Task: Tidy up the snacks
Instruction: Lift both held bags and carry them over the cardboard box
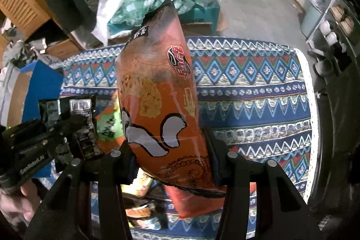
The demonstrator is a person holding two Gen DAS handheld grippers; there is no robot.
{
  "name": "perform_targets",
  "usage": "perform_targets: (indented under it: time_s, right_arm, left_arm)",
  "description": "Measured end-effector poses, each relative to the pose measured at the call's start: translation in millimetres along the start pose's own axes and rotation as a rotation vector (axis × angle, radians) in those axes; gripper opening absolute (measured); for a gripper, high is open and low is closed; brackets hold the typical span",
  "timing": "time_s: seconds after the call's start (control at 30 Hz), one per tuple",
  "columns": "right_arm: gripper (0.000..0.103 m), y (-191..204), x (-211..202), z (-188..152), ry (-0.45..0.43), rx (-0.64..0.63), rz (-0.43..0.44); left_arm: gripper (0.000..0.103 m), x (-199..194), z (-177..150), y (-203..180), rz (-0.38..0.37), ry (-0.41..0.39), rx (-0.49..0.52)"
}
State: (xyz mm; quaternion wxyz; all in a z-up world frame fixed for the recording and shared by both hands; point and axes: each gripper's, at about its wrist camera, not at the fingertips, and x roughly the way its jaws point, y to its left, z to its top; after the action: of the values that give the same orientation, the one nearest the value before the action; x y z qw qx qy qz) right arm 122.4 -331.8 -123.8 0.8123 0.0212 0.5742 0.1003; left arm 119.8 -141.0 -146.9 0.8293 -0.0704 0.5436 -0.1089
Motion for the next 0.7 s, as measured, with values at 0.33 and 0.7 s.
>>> perform_targets:
  time_s: [0.33, 0.7]
  right_arm:
    - [0.048, 34, -14, 0, -0.031, -0.033, 0.047]
    - [0.048, 79, -28, 4, -0.059, -0.096, 0.103]
  left_arm:
    - [0.021, -43, -2, 12, 0.042, -0.078, 0.022]
    - [0.021, -86, -6, 41, 0.061, -0.135, -0.01]
